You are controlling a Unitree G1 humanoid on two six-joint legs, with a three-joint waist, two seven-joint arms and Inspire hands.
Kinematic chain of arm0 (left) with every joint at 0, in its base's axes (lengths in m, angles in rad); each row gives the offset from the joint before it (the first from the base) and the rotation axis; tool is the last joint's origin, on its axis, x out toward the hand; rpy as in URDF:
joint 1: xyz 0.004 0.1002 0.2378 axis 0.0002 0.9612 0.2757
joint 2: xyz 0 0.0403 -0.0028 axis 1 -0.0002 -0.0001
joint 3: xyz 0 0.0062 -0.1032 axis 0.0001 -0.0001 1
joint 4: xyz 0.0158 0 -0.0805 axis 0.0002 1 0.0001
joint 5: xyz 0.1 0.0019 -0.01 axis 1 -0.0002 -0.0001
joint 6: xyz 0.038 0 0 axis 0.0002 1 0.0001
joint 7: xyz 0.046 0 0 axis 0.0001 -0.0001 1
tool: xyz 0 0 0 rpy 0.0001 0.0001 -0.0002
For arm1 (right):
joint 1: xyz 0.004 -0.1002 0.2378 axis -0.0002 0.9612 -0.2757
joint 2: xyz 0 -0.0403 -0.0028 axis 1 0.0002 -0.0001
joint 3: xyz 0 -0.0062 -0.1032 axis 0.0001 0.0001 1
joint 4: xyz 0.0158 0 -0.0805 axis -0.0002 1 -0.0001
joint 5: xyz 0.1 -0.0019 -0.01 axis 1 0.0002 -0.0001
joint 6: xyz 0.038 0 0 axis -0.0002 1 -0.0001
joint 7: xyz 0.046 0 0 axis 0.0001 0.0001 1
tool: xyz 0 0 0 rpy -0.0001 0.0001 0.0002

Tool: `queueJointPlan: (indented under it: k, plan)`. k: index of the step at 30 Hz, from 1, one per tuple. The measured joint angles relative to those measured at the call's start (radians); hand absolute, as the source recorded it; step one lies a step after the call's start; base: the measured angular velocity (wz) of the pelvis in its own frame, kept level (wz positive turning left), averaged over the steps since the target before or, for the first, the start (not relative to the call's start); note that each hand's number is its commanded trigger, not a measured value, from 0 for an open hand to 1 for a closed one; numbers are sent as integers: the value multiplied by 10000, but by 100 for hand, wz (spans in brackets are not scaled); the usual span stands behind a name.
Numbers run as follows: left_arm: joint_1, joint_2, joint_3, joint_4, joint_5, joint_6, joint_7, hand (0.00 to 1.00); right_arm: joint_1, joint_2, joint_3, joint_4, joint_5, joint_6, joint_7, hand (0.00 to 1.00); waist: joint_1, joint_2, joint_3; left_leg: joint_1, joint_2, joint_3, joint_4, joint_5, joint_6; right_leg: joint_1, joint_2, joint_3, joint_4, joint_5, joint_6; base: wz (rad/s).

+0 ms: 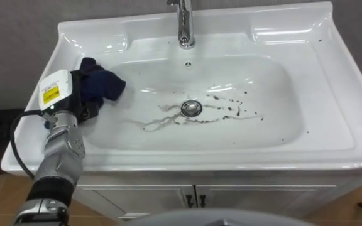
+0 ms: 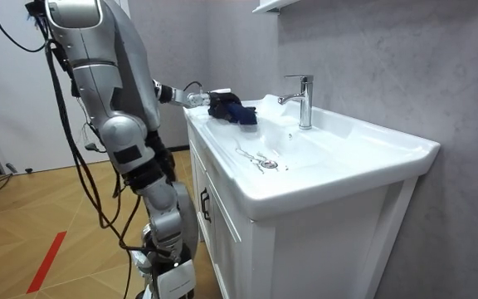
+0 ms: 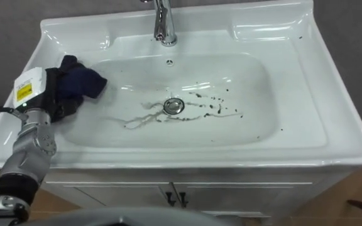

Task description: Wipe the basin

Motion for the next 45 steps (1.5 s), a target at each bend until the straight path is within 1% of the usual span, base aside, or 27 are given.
queueJointPlan:
  k: [9, 11, 15, 16, 18, 21, 23, 24, 25, 26, 27, 28, 30, 31, 34, 36, 37, 42, 45]
  plan:
    - [-14, -139, 25, 31, -163, -1, 197, 100, -95, 19, 0, 26, 34, -21, -29, 0, 3, 1, 2, -2, -9, -38, -9, 1, -1, 31, -72, -59, 1, -4, 6, 1]
    - [-33, -188, 22, 29, -532, -3, 199, 100, -132, 19, 15, 10, 40, -50, -53, 0, 30, 12, 8, -13, -14, -35, -8, 1, -1, 26, -73, -107, -1, -5, 9, 4]
    - [-85, -194, 57, 30, -1879, -17, 184, 100, -273, -9, 51, -14, 180, -258, -64, 0, 88, 25, 16, -27, -15, -55, -5, 1, -1, 21, -79, -105, 0, -5, 9, 1]
    - [-101, -191, 62, 25, -2147, -43, 166, 100, -275, -21, 112, -14, 183, -266, -63, 0, 92, 35, 21, -62, -22, -132, 1, 0, -1, 24, -83, -156, -6, -7, 11, 9]
    - [-217, -192, 27, 19, -2337, -54, 29, 100, -285, -43, 239, -14, 242, -313, -62, 0, 82, 37, 23, -159, -41, -307, 28, 0, -1, 3, -112, -285, -15, -11, 18, 22]
    - [-444, -182, 82, -53, -2742, -54, -327, 100, -355, -57, 455, -14, 254, -495, -82, 0, 96, 54, 40, -345, -47, -371, 168, -1, -2, -91, -136, -429, -12, -14, 24, 20]
    - [-390, -176, 191, -487, -2928, -16, -572, 100, -356, -66, 523, -55, 328, -555, -133, 0, 95, 60, 42, -535, -45, -427, 204, -1, -2, -201, -151, -537, -11, -22, 18, 14]
    - [-301, -156, 217, -827, -3070, -8, -748, 100, -355, -74, 516, -81, 366, -577, -163, 0, 83, 66, 59, -686, -53, -546, 264, -1, -2, -318, -162, -636, -11, -21, 17, 23]
    - [-245, -153, 215, -1132, -3203, 7, -874, 100, -386, -102, 517, -86, 410, -610, -165, 0, 93, 76, 129, -832, -65, -606, 356, -1, -2, -408, -184, -706, 2, -17, 20, 25]
    - [-225, -149, 215, -1275, -3328, 27, -927, 100, -391, -113, 519, -85, 420, -677, -167, 0, 94, 68, 160, -900, -76, -638, 398, -1, -2, -441, -199, -748, 12, -17, 21, 19]
    - [-186, -135, 210, -1546, -3454, 95, -1019, 100, -395, -121, 554, -89, 435, -785, -186, 0, 109, 75, 168, -1007, -82, -679, 404, -1, -2, -548, -207, -799, 29, -18, 22, 16]
    - [-174, -119, 207, -1724, -3437, 126, -1110, 100, -392, -123, 639, -94, 447, -905, -246, 0, 115, 72, 195, -1085, -91, -750, 408, -1, -1, -589, -209, -842, 16, -18, 22, 14]
    - [-29, -115, 211, -2190, -3219, 211, -1198, 100, -391, -127, 644, -91, 444, -1060, -283, 0, 121, 77, 204, -1211, -107, -831, 436, -1, -1, -676, -219, -886, 16, -18, 22, 11]
    - [45, -114, 207, -2496, -2972, 216, -1301, 100, -390, -136, 643, -91, 446, -1167, -285, 0, 120, 94, 242, -1281, -125, -867, 467, 0, 0, -689, -234, -949, 23, -17, 25, 10]
    - [158, -114, 176, -3055, -2884, 224, -1387, 100, -363, -137, 757, -53, 644, -1437, -296, 0, 97, 57, 308, -1326, -148, -966, 467, -1, 0, -680, -235, -995, -2, -18, 27, 9]
    - [163, -111, 115, -3358, -2883, 264, -1385, 100, -355, -155, 901, -32, 842, -1544, -311, 0, 93, 15, 336, -1365, -164, -1057, 467, -1, 0, -696, -239, -1000, -19, -18, 27, 8]
    - [161, -89, 24, -3572, -2884, 274, -1383, 100, -350, -163, 913, -5, 887, -1607, -310, 0, 49, 13, 335, -1418, -180, -1101, 478, -1, 0, -709, -264, -1104, -23, -19, 31, 12]
    - [160, -58, -59, -4378, -2885, 227, -1324, 100, -215, -178, 917, -13, 1114, -1811, -312, 0, -37, -28, 331, -1421, -184, -1119, 462, -1, 0, -687, -277, -1235, -6, -25, 43, 4]
    - [159, 65, -326, -4589, -2886, 175, -1136, 100, -185, -183, 1012, -17, 1207, -1868, -302, 0, -203, -47, 341, -1445, -177, -1143, 454, -1, 0, -635, -274, -1266, 7, -23, 45, 5]
